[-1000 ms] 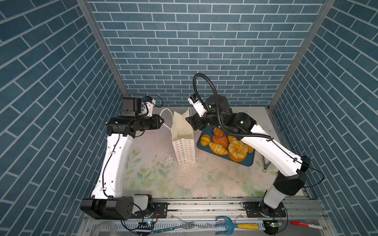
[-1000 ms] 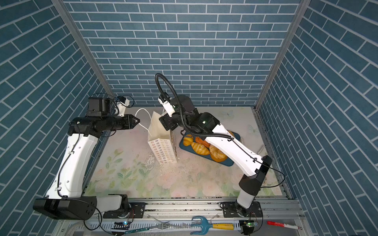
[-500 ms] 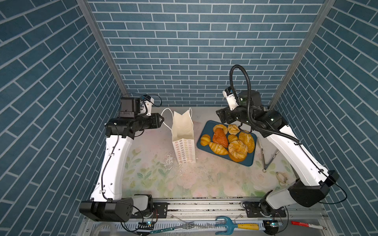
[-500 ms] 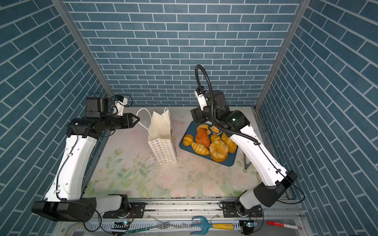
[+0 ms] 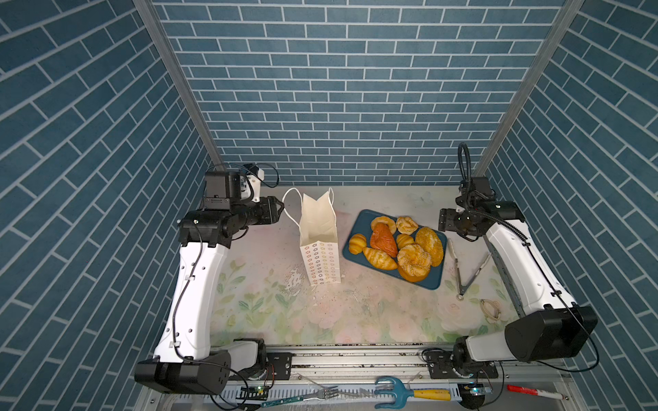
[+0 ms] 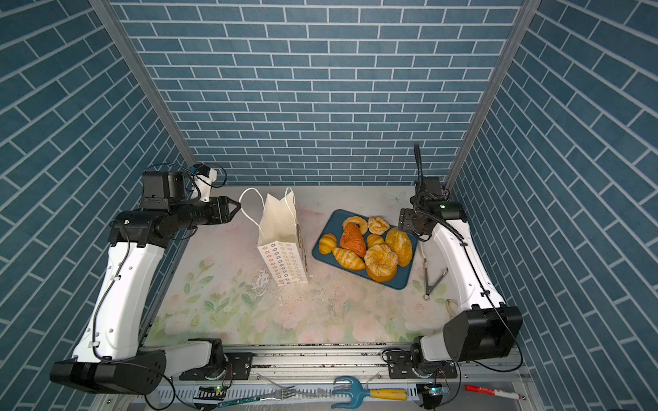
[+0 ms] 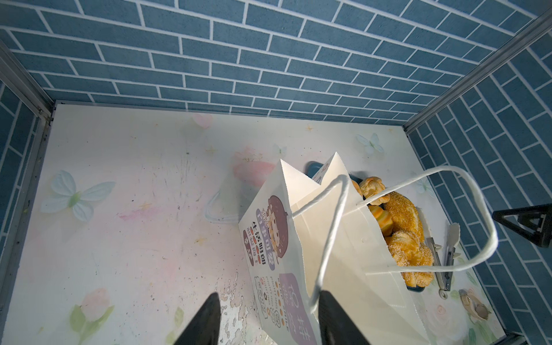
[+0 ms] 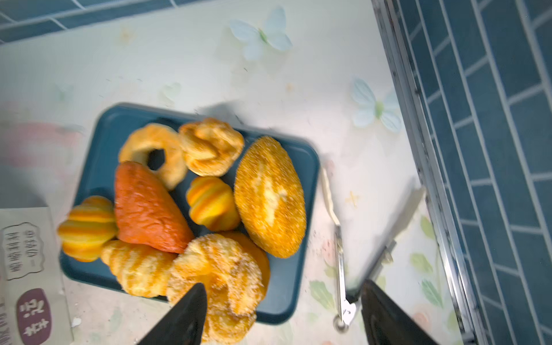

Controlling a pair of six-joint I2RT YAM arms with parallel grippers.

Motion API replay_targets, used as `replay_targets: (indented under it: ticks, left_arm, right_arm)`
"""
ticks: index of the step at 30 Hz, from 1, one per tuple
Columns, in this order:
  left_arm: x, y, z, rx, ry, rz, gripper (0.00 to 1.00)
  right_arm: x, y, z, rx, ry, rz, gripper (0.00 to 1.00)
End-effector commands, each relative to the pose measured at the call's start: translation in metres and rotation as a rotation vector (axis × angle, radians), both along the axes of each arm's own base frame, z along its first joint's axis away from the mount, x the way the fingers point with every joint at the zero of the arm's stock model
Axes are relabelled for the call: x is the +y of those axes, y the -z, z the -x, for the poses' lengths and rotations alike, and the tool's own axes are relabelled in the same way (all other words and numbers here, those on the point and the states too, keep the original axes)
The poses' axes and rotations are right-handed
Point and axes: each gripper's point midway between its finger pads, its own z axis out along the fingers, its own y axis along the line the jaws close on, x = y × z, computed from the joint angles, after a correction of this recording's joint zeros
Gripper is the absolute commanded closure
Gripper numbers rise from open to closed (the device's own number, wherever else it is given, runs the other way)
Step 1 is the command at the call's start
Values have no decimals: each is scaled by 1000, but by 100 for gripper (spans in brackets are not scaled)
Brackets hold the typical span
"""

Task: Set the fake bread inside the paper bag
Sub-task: 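Lower the right gripper onto the metal tongs beside the tray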

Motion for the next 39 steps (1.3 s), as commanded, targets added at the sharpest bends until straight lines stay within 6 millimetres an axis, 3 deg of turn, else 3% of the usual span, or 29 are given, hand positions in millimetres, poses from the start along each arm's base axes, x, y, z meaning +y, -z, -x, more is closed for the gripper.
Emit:
replay_targets:
  ticks: [1, 6, 14, 27, 39]
  left_arm:
    - [4, -4, 1, -39, -2, -25, 45]
    - [5, -5, -1, -51, 0, -47, 43]
    - [5, -13, -6, -75, -6, -36, 40]
    - [13, -7, -4, -52, -46, -60, 38]
    - [16, 1, -11, -27, -86, -45, 36]
  right_arm:
    - [-24, 24, 34, 88, 134, -63, 19]
    - [-54, 75, 59, 214, 243, -96, 19]
    - [-60, 131, 76, 350, 255, -121, 18]
    - [-78, 175, 64, 429, 285, -145, 21]
    - [-93, 196, 63, 482, 315, -111, 22]
